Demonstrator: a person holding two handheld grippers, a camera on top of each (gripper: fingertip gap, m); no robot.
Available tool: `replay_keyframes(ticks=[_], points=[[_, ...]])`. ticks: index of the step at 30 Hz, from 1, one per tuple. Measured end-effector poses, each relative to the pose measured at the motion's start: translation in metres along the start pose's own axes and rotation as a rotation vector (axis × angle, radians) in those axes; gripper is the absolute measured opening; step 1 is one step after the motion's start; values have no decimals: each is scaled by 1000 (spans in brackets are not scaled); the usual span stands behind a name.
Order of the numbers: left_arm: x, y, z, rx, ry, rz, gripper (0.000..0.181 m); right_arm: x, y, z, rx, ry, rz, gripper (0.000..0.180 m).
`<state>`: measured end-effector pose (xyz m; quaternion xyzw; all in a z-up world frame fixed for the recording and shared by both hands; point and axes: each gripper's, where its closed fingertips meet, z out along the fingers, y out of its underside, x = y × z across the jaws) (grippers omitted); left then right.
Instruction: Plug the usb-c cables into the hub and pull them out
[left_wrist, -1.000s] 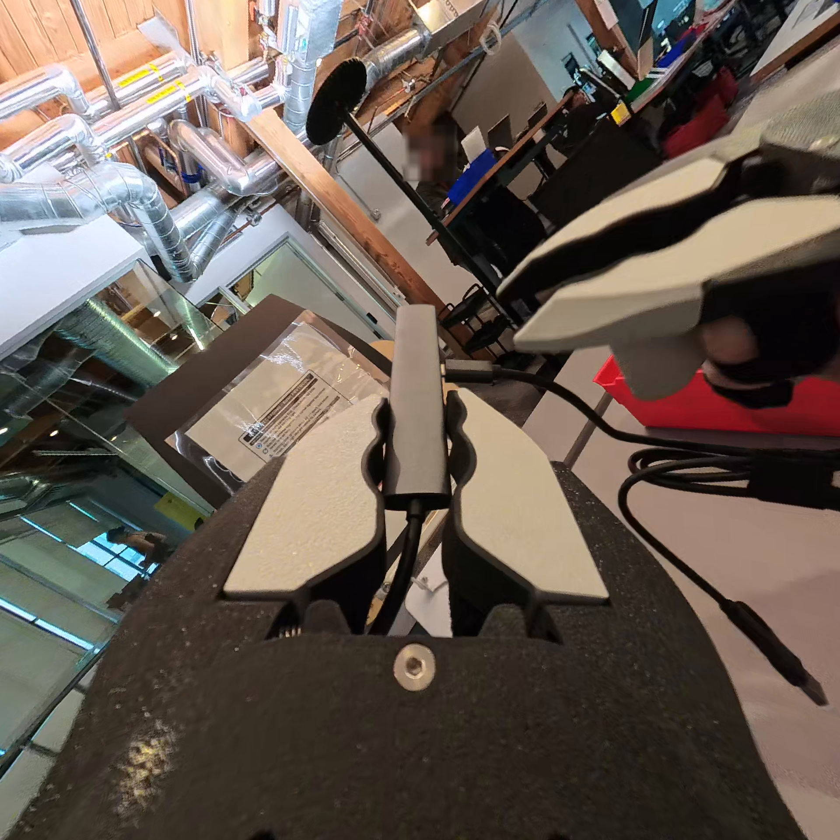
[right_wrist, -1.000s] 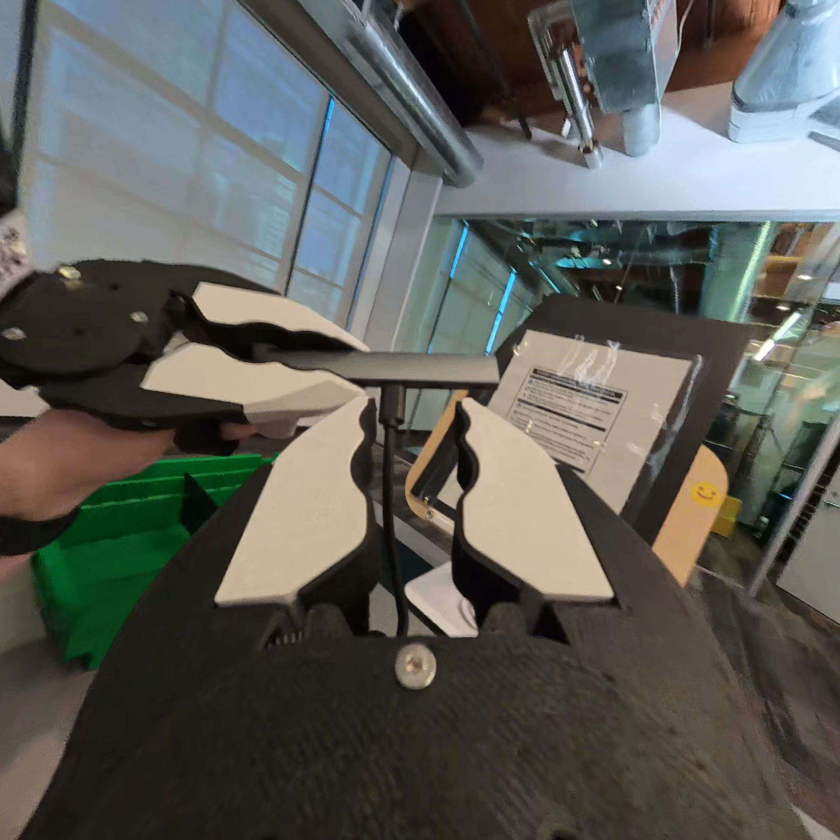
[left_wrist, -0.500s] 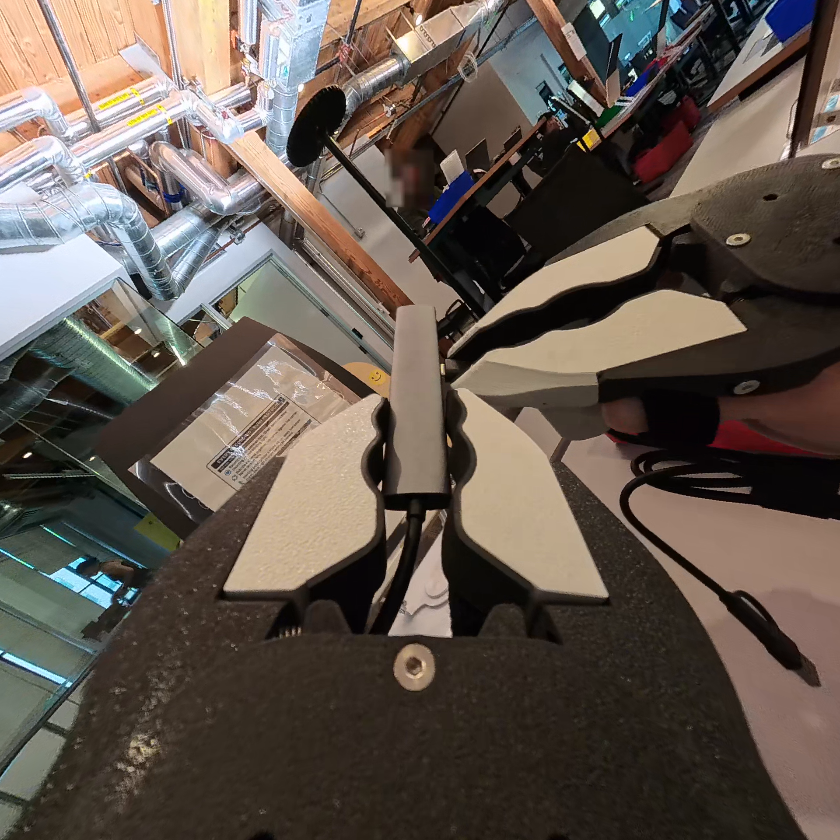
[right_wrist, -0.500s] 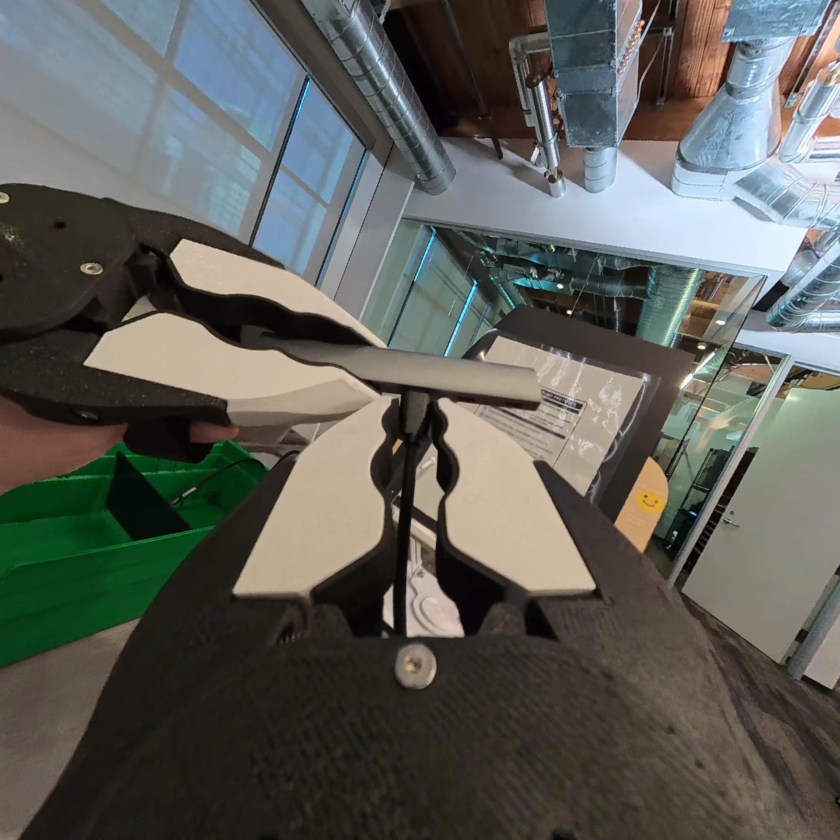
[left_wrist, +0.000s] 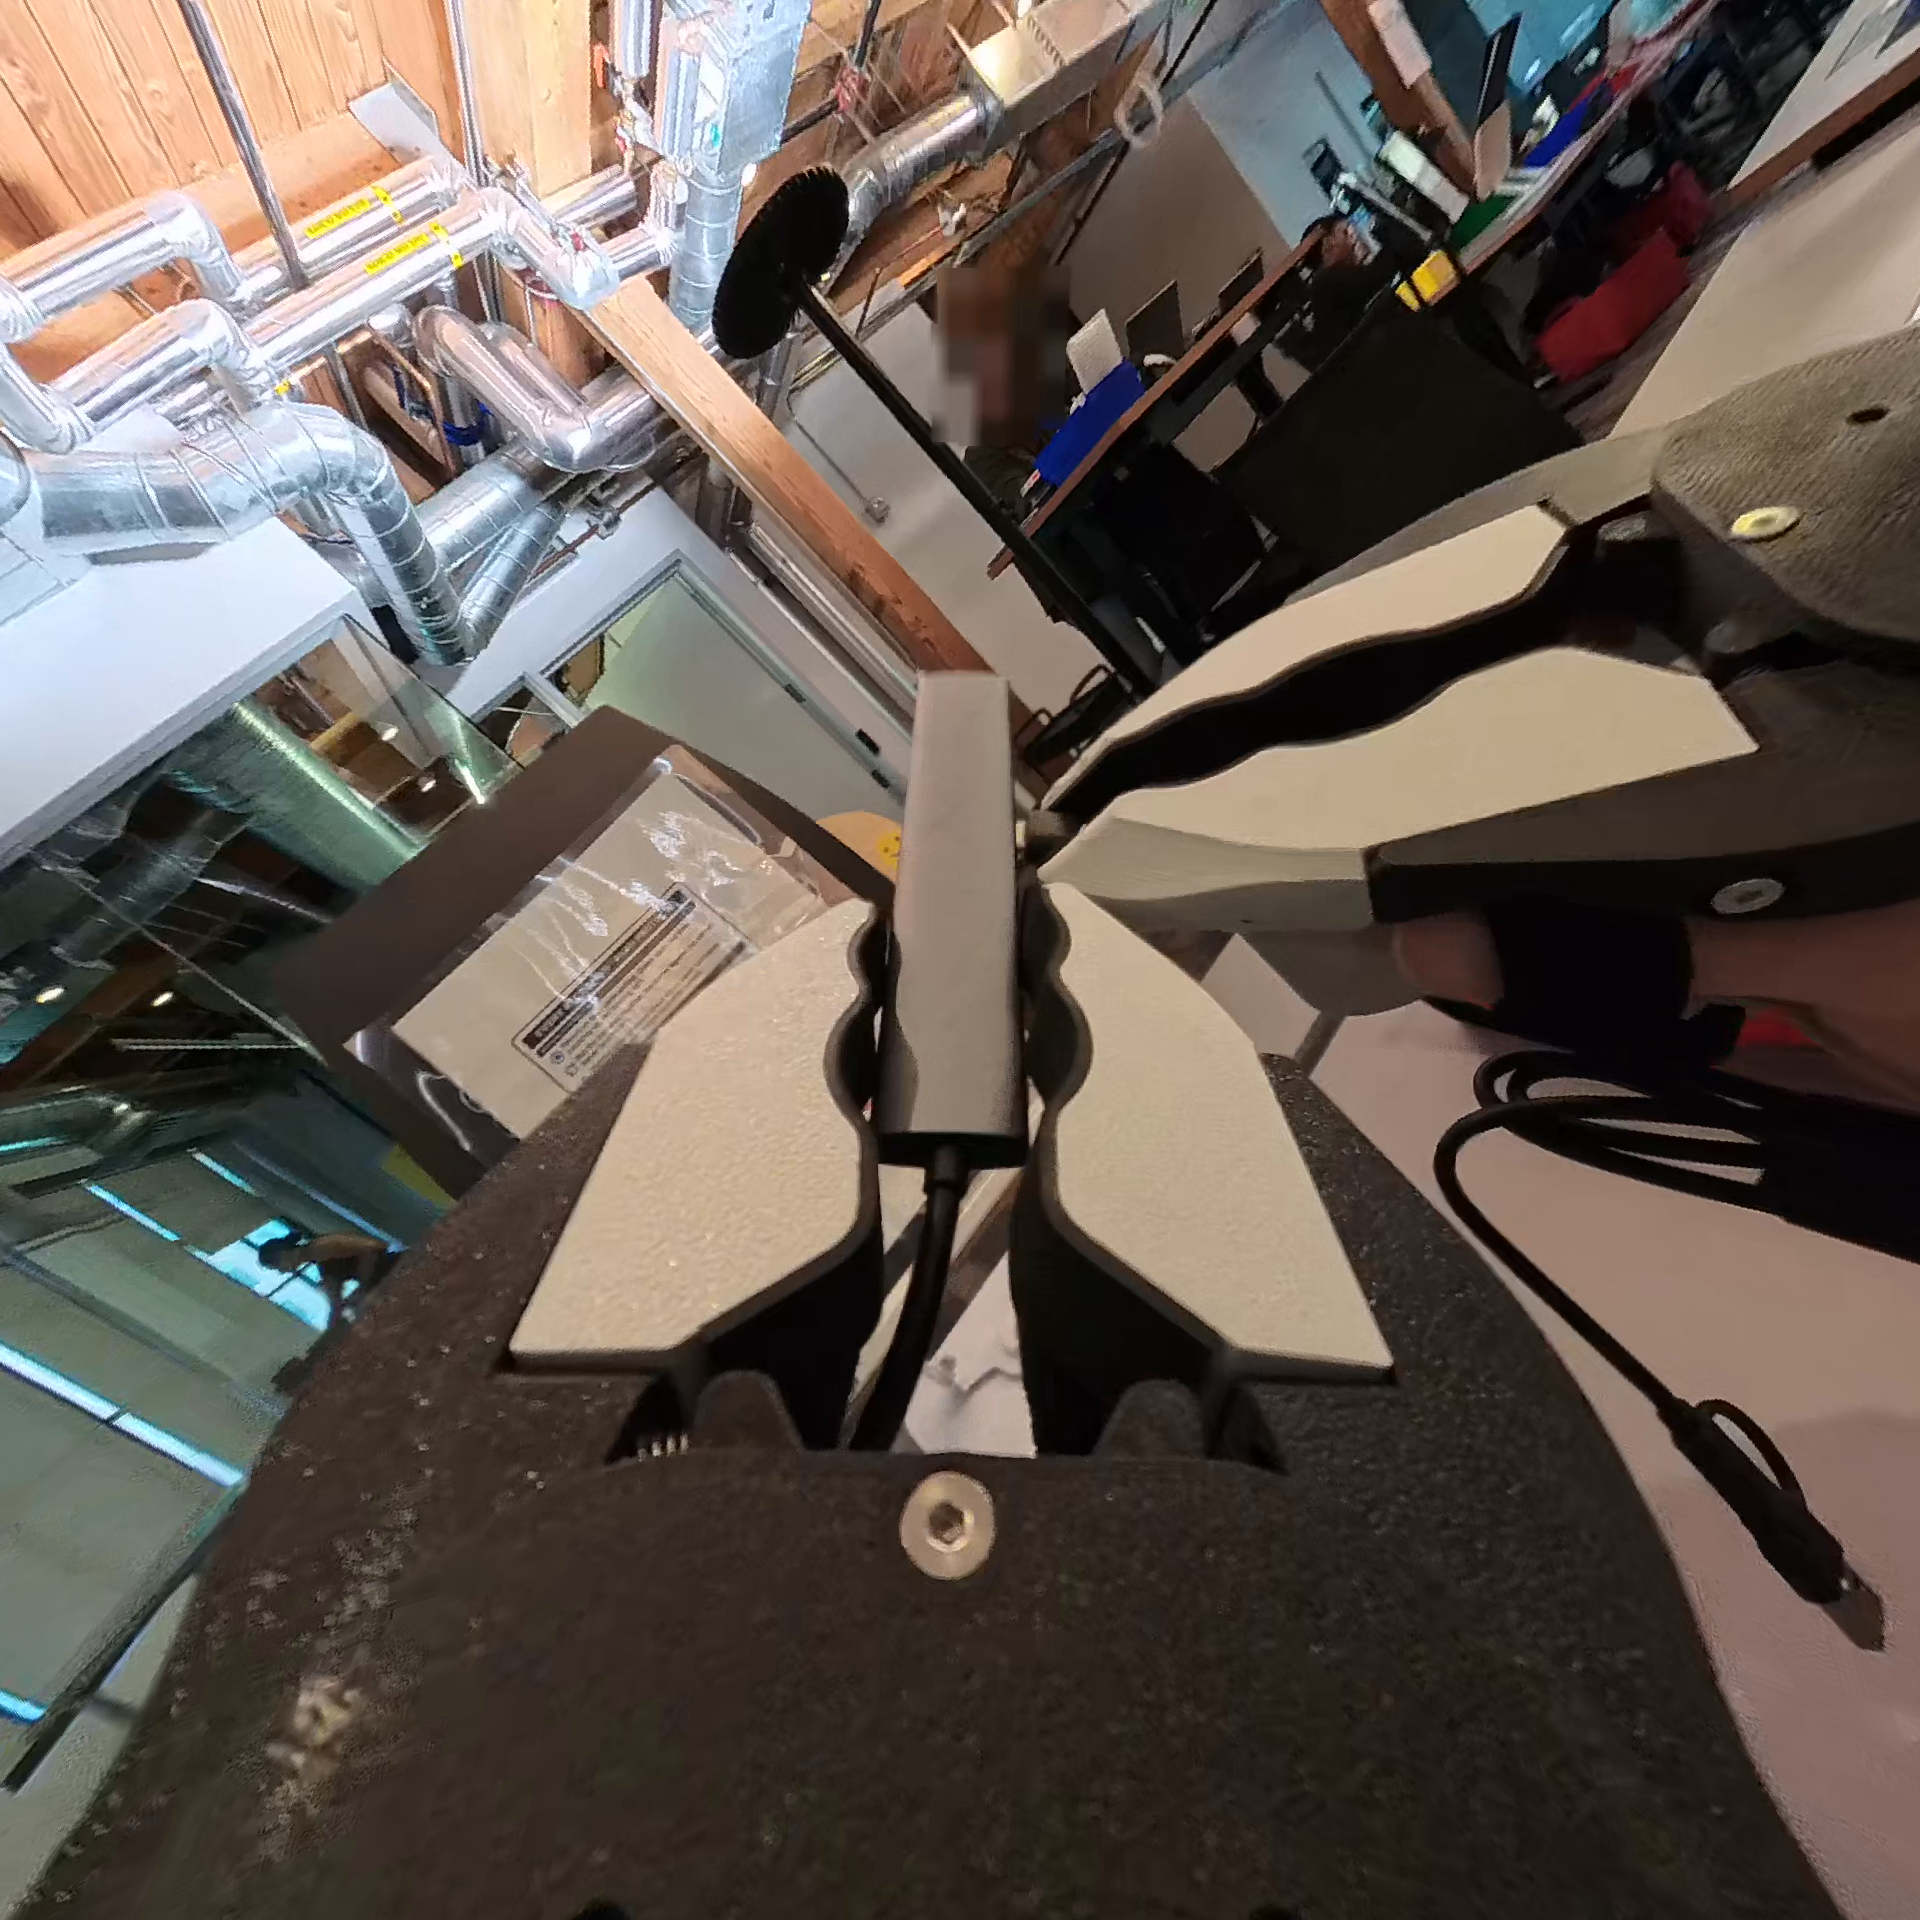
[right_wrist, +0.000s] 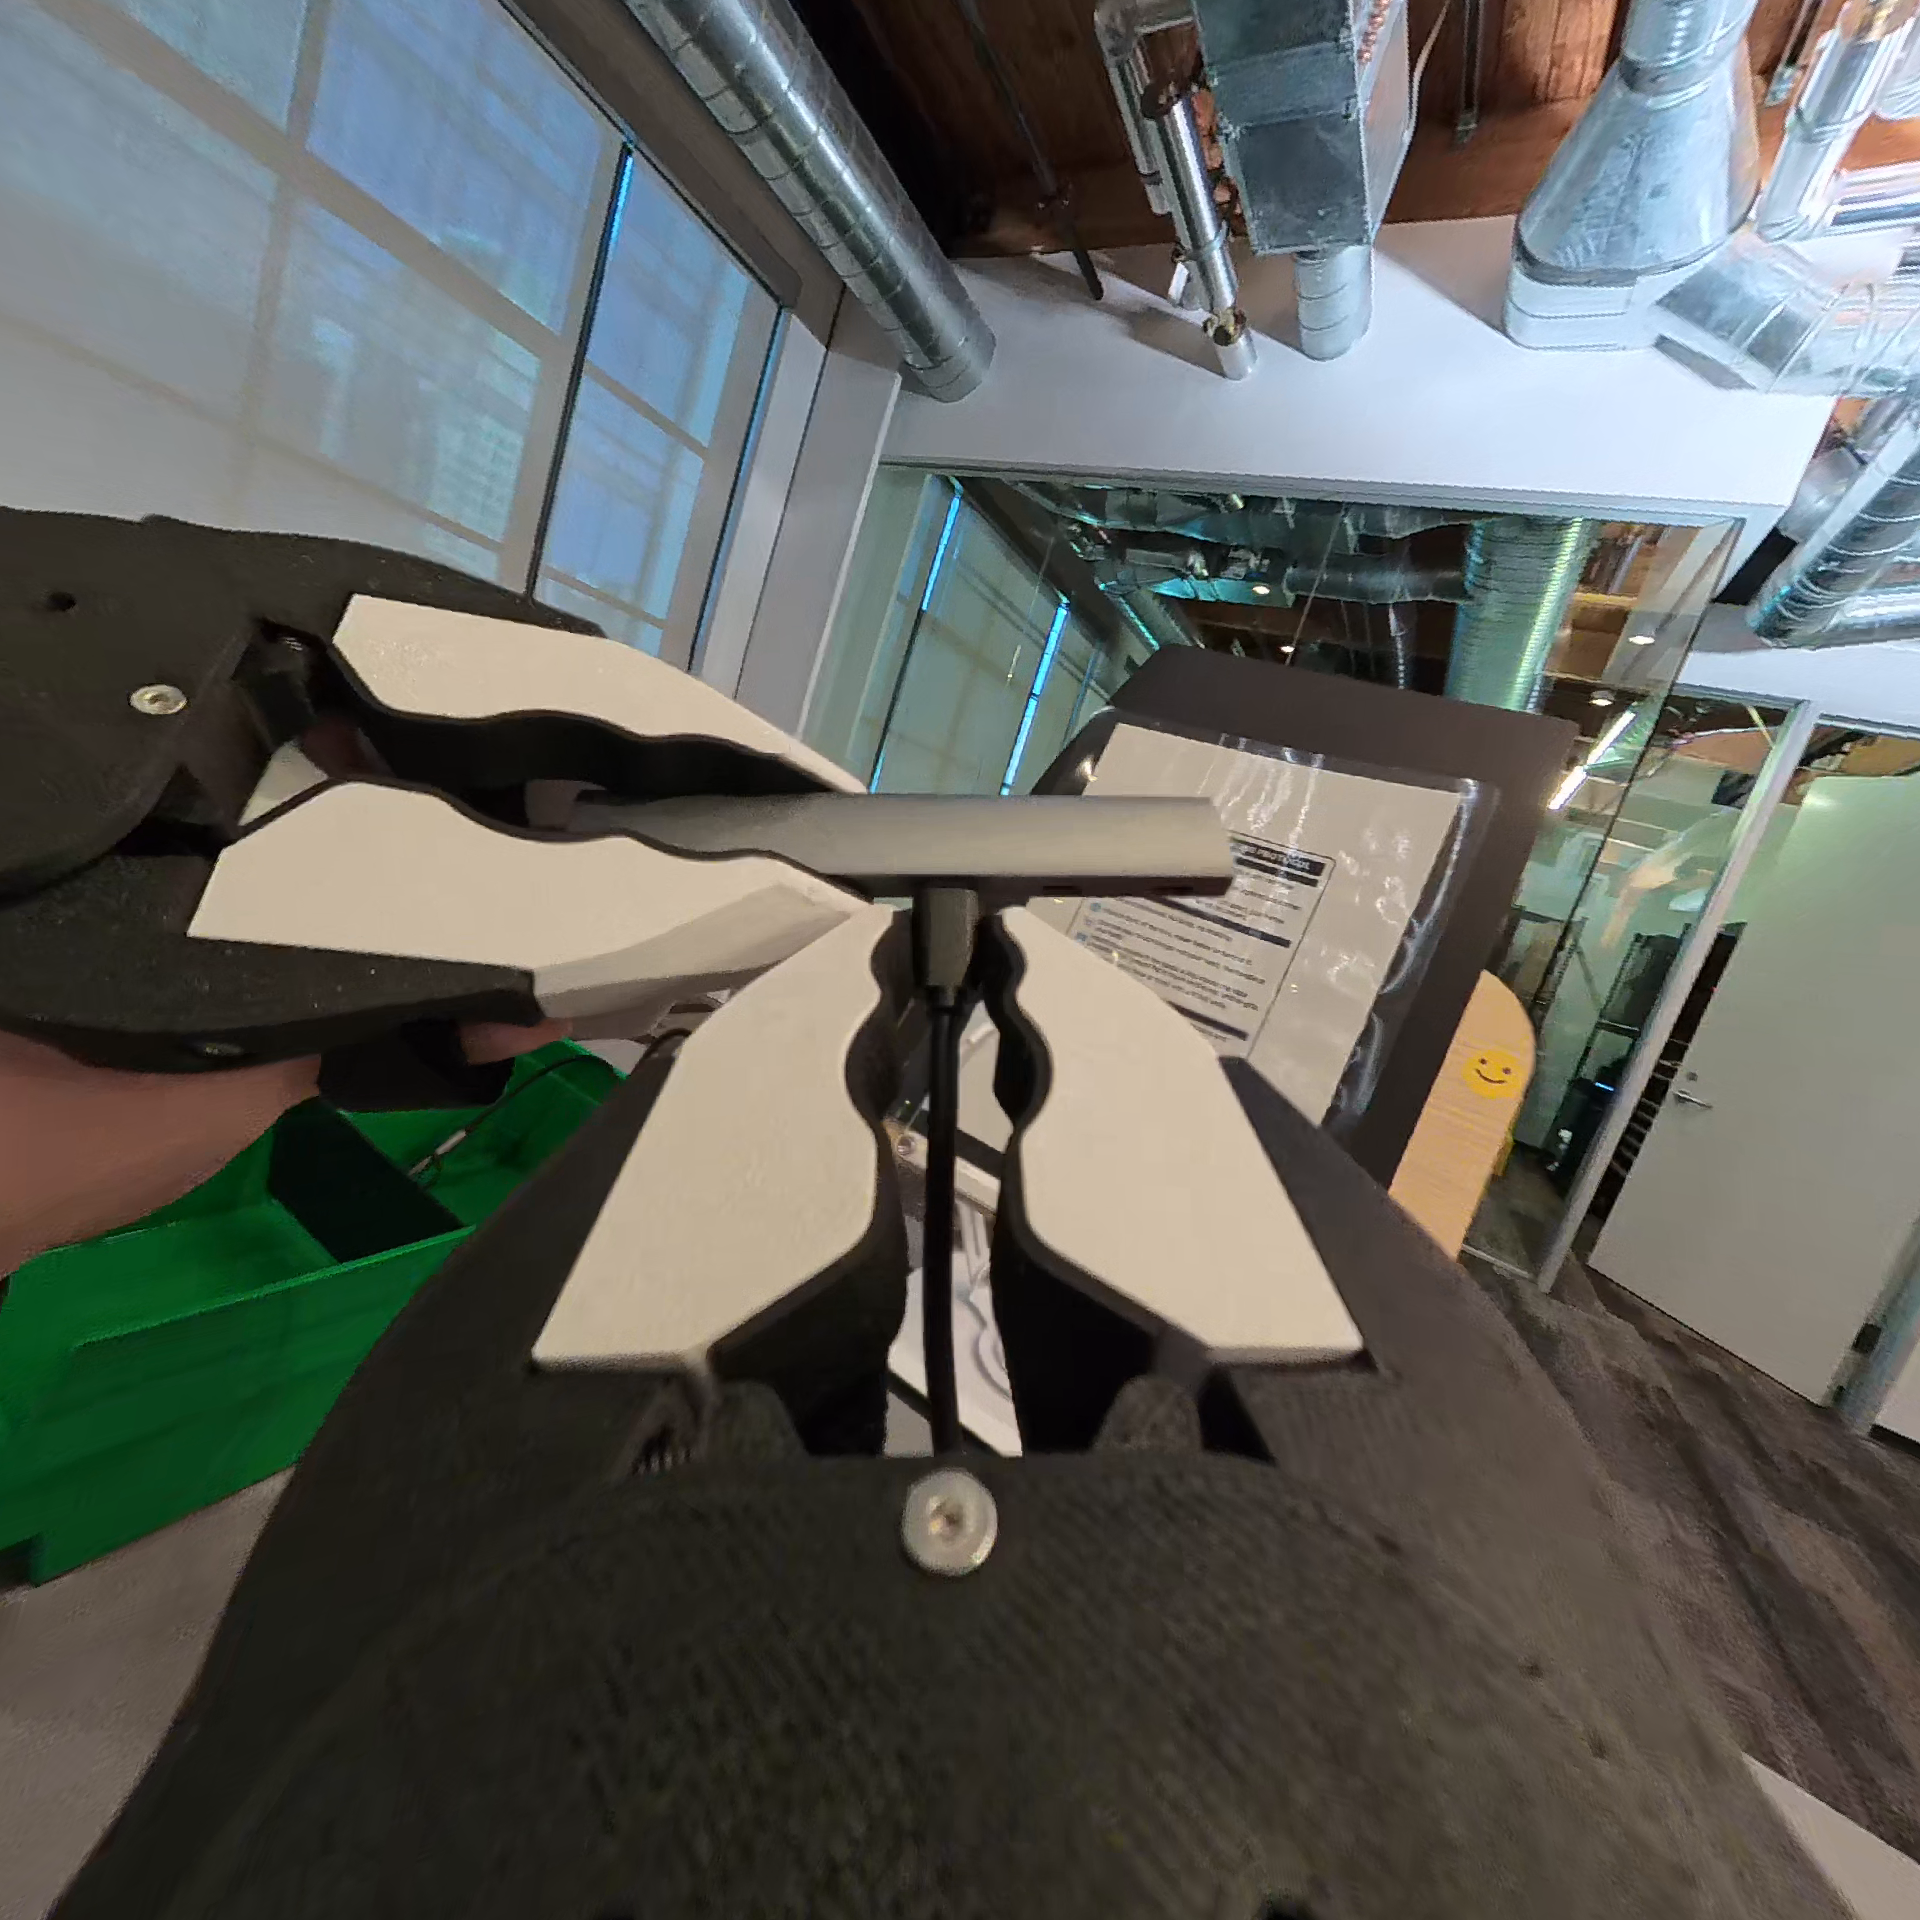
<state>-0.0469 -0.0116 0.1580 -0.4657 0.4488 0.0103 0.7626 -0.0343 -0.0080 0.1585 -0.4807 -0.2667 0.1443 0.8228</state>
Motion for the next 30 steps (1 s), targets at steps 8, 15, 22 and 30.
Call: replay_keyframes(ticks=[8, 15, 22, 30], points=[[-1, 11, 0, -58, 81, -53, 24, -3, 5, 3, -51, -34, -34, 14], [-1, 11, 3, -67, 57, -64, 24, 0, 7, 3, -102, -83, -85, 14], [-83, 24, -34, -6, -108, -274, 23, -22, 18, 6, -123, -85, -82, 14], [-85, 24, -45, -54, -17, -335, 23, 65, -43, -36, -137, -107, -59, 13]])
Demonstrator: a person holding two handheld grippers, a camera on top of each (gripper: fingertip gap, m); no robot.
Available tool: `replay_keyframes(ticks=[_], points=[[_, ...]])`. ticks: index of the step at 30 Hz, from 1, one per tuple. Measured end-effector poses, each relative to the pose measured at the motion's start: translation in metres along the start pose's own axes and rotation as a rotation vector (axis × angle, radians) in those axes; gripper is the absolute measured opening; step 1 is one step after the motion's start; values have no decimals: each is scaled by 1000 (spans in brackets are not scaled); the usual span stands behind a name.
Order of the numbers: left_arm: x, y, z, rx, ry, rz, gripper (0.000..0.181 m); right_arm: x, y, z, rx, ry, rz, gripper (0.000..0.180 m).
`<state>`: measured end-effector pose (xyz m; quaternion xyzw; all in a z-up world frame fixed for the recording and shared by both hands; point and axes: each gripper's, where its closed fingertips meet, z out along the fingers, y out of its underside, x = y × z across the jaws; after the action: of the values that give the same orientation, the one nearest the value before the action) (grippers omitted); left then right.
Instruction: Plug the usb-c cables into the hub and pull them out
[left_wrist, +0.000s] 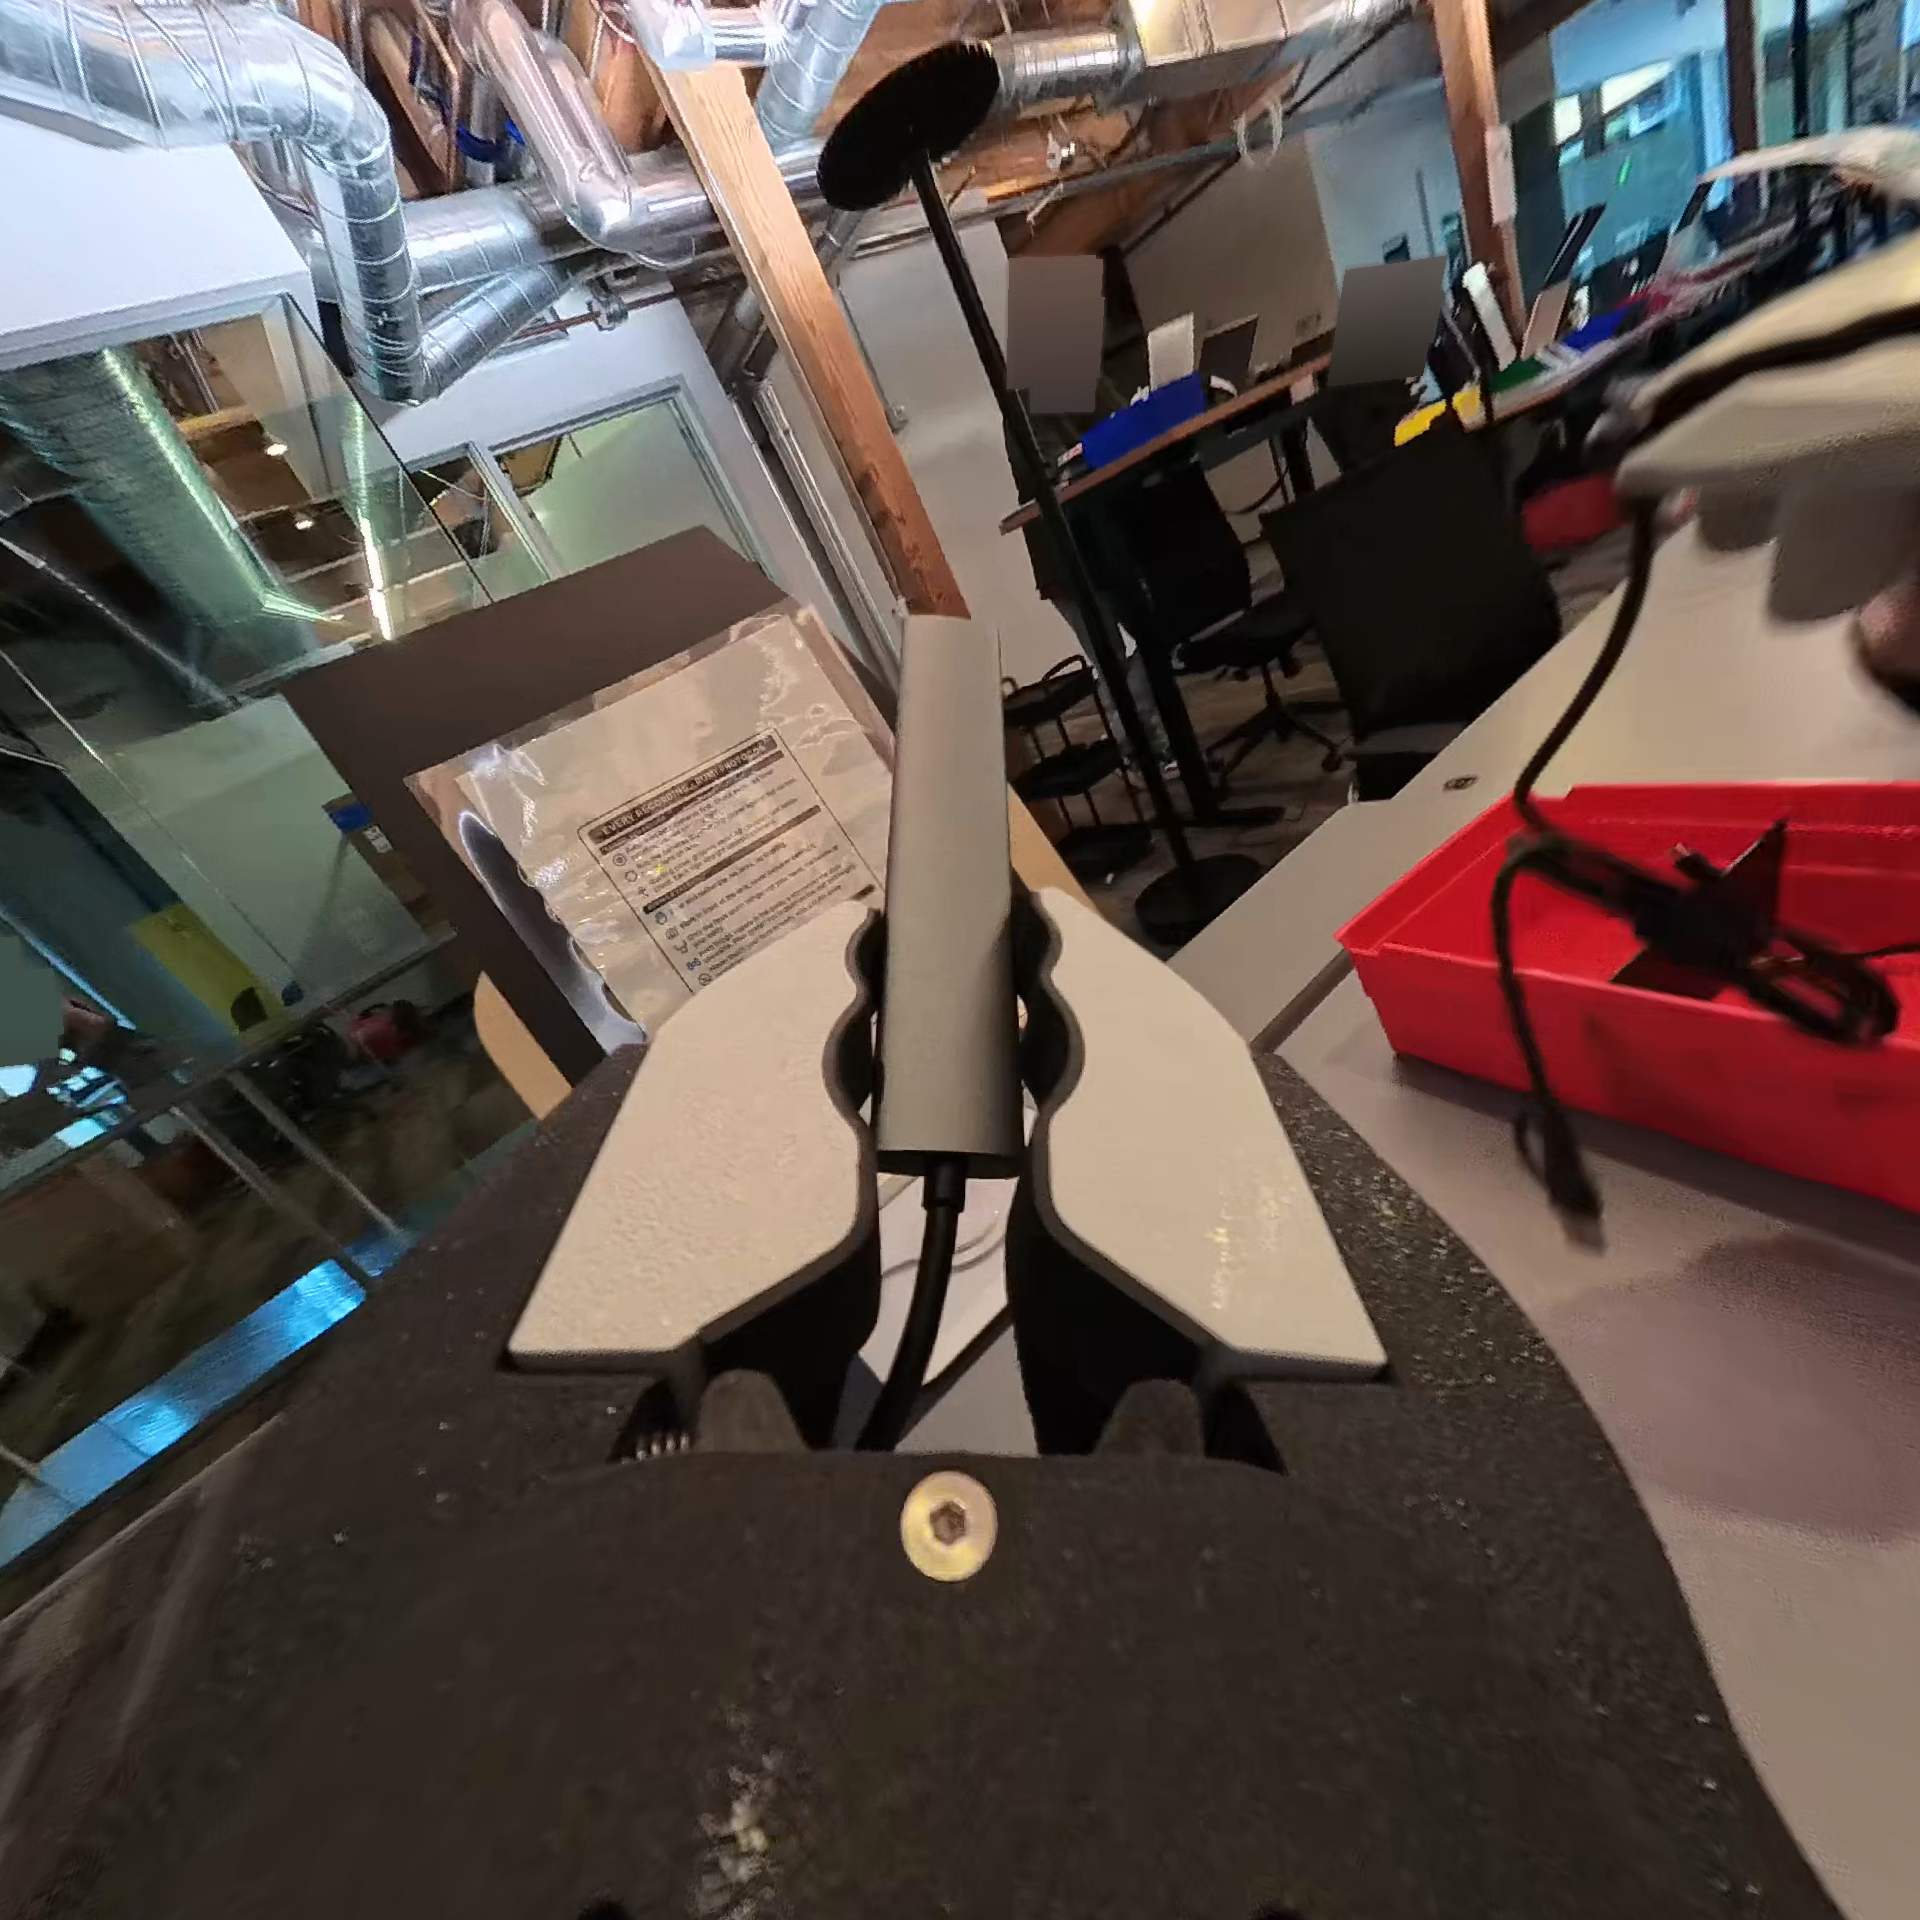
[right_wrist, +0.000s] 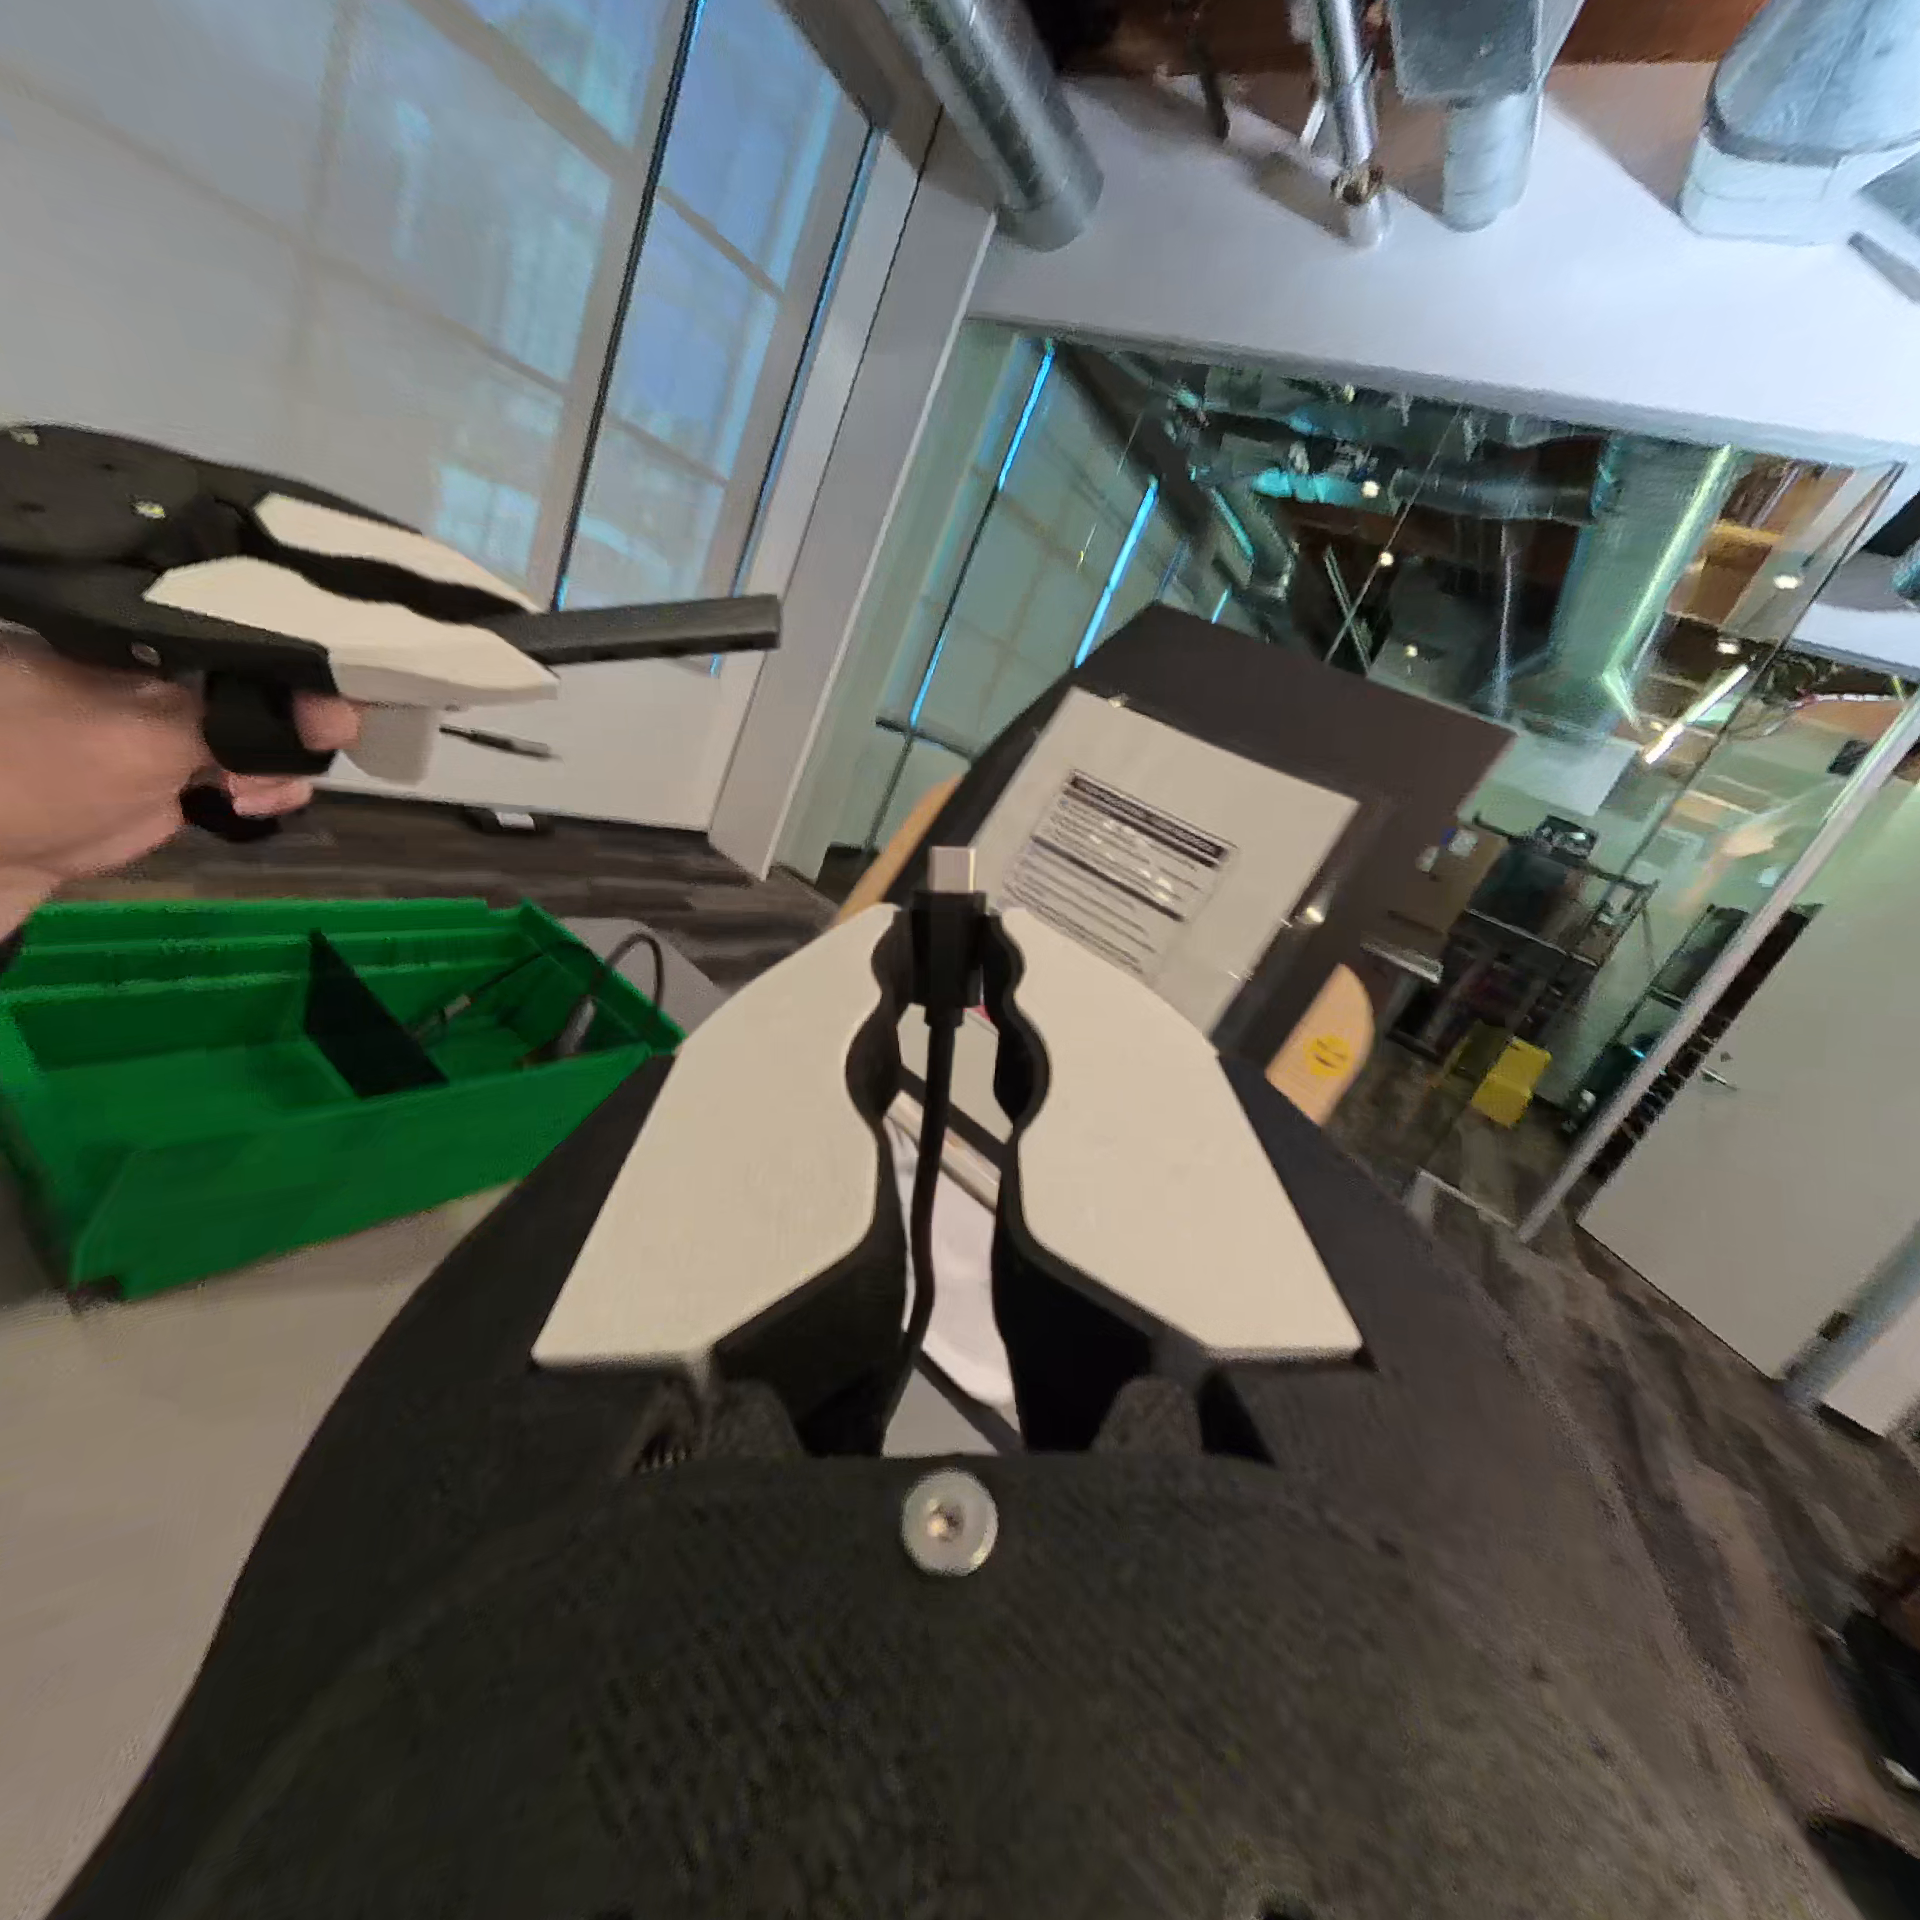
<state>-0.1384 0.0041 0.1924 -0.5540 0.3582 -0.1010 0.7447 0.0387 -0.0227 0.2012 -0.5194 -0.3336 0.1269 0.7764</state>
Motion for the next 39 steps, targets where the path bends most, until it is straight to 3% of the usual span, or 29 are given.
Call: replay_keyframes(ticks=[5, 11, 17, 21, 25, 29, 30, 33, 36, 39], points=[[22, 2, 10, -34, 43, 56, 23, 56, 11, -53, -173, 100, -72, 13], [35, 3, 15, -52, 79, 74, 23, 94, 91, -85, -505, 77, 25, 13], [40, 7, 18, -68, 108, 65, 23, 90, 169, -122, -755, -113, 133, 13], [47, 7, 19, -67, 152, 42, 23, 74, 257, -179, -1117, -256, 299, 14], [55, 5, 19, -58, 216, -8, 23, 80, 285, -198, -1201, -204, 620, 15], [61, 3, 17, -45, 265, -47, 23, 104, 280, -203, -1174, -60, 620, 31], [62, 2, 17, -42, 273, -53, 23, 115, 274, -204, -1152, 3, 574, 43], [68, 2, 16, -46, 323, -82, 23, 152, 228, -190, -997, 191, 297, 48], [81, 8, 19, -80, 400, -112, 23, 153, 153, -129, -687, 210, -33, 53], [90, 16, 24, -123, 438, -129, 23, 89, 78, -54, -337, 70, -389, 57]])
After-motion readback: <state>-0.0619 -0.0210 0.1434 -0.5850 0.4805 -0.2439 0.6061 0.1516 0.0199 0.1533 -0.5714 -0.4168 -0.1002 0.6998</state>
